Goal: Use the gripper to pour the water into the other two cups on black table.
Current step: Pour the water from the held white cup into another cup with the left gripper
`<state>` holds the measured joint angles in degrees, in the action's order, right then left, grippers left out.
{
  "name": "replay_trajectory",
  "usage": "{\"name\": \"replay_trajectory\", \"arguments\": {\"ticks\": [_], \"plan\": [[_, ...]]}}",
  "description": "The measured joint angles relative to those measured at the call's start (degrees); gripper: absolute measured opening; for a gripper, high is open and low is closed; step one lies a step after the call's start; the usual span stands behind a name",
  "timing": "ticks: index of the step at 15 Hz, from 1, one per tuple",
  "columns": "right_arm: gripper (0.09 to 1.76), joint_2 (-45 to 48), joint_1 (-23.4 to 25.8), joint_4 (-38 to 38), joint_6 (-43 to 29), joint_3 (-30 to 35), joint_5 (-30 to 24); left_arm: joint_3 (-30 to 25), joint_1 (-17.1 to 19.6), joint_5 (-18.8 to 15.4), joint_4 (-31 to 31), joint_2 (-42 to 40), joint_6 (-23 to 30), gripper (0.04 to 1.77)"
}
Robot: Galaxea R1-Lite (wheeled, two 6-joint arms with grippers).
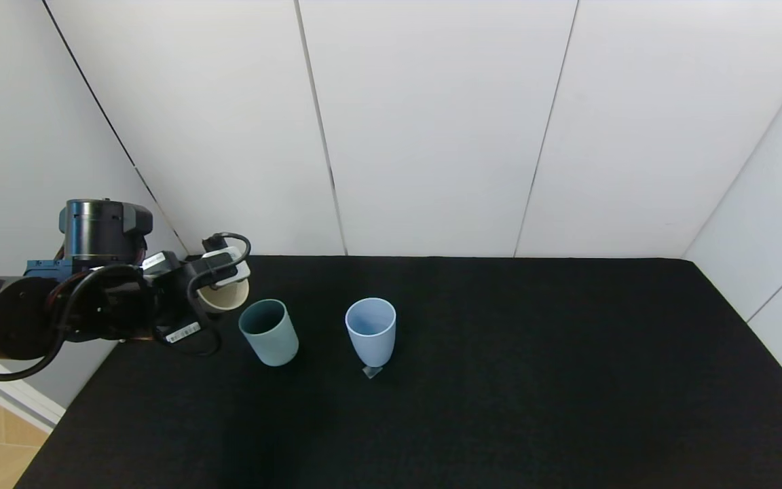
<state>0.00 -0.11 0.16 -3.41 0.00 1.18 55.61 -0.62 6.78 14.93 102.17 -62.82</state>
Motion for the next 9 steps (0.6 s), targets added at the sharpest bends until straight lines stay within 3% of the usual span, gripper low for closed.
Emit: {"name": "replay_trajectory", "arguments": {"ticks": [9], "plan": [[1.71, 0.0, -0.02, 0.0, 0.0, 0.0, 0.0, 0.01, -1.44, 3.0, 0.0, 0.23, -8.81, 1.2]]}}
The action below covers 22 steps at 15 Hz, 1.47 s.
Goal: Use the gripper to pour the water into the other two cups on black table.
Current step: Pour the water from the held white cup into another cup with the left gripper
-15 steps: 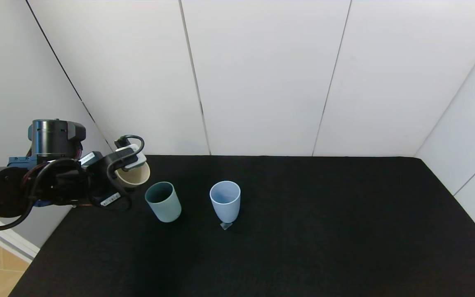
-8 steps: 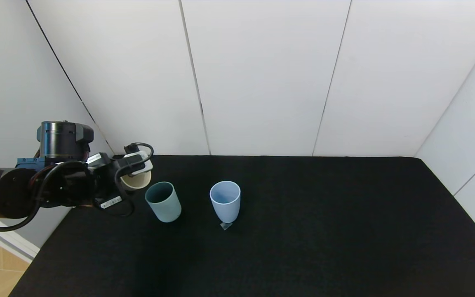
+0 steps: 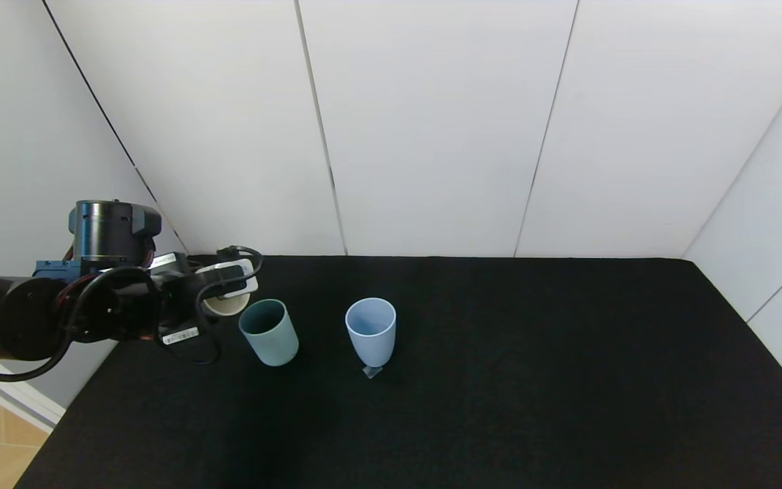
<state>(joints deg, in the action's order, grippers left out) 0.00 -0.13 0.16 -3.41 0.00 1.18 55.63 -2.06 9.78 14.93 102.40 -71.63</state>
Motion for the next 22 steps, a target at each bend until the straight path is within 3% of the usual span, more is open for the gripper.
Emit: {"name": "replay_trajectory", "arguments": {"ticks": [7, 12, 20, 22], "plan": [[1.71, 0.0, 0.0, 0.0, 0.0, 0.0, -0.02, 0.27, -0.3, 2.43, 0.55, 0.22, -6.29, 1.2], [1.71, 0.0, 0.0, 0.0, 0.02, 0.0, -0.02, 0.35, -1.71, 4.22, 0.59, 0.24, -7.52, 1.2], [1.71, 0.0, 0.0, 0.0, 0.0, 0.0, -0.02, -0.5, -2.49, 3.56, 0.88, -0.15, -6.53, 1.2], [1.71, 0.0, 0.02, 0.0, 0.0, 0.0, -0.02, -0.72, -2.32, 3.39, 0.83, -0.34, -4.11, 1.2]]}}
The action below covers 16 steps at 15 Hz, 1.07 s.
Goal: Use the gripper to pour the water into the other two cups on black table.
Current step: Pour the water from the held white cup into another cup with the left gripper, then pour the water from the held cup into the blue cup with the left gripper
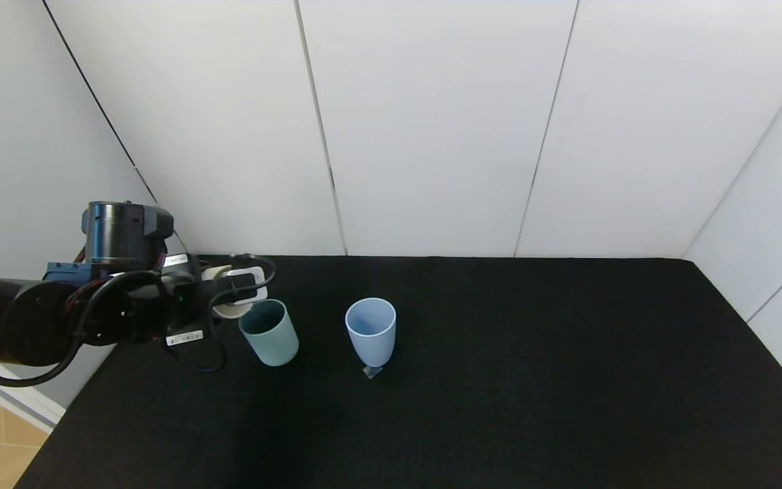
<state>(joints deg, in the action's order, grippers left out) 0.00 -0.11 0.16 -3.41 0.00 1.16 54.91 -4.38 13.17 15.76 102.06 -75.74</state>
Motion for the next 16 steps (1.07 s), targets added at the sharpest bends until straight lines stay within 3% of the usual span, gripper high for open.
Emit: {"name": "replay_trajectory", "arguments": {"ticks": [5, 10, 16], "plan": [[1.71, 0.0, 0.0, 0.02, 0.0, 0.0, 0.0, -0.44, 0.39, -2.86, -0.04, -0.96, 6.45, 1.2], [1.71, 0.0, 0.01, 0.06, 0.0, 0.0, -0.01, -1.16, 0.11, -4.92, -0.67, -3.47, 16.4, 1.2], [1.71, 0.0, 0.04, 0.06, 0.0, 0.0, 0.0, -1.22, -5.01, -4.0, -1.02, -6.47, 23.52, 1.2]]}}
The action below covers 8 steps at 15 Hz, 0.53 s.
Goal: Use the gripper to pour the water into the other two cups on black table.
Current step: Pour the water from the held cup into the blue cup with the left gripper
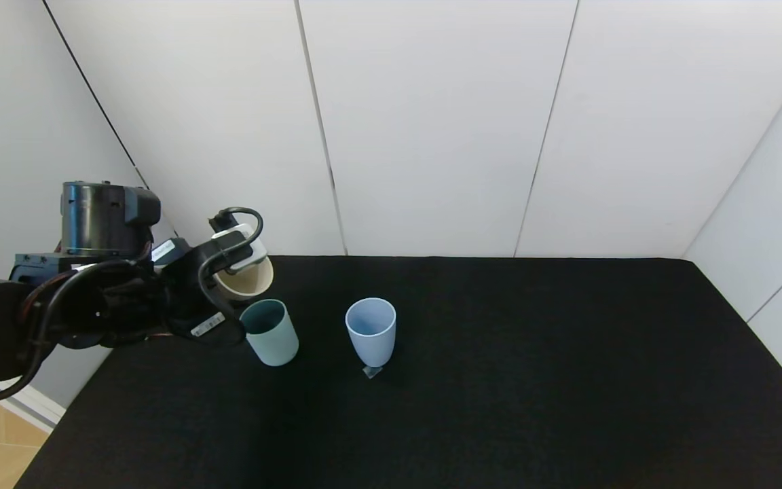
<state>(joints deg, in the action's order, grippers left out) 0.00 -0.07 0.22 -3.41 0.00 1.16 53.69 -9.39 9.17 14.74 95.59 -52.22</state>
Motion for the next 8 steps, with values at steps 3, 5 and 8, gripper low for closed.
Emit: {"name": "replay_trajectory", "arguments": {"ticks": [3, 5, 8], "plan": [[1.71, 0.0, 0.0, 0.0, 0.02, 0.0, 0.0, 0.78, -4.25, 0.69, -1.95, -0.27, 3.22, 1.2], [1.71, 0.0, -0.02, 0.0, -0.02, 0.0, -0.01, 1.71, -7.07, 2.01, -3.47, -0.13, 3.78, 1.2], [1.71, 0.0, -0.02, -0.01, 0.0, 0.0, 0.0, 3.15, -10.84, 4.44, -3.91, 0.69, 4.68, 1.2]]}}
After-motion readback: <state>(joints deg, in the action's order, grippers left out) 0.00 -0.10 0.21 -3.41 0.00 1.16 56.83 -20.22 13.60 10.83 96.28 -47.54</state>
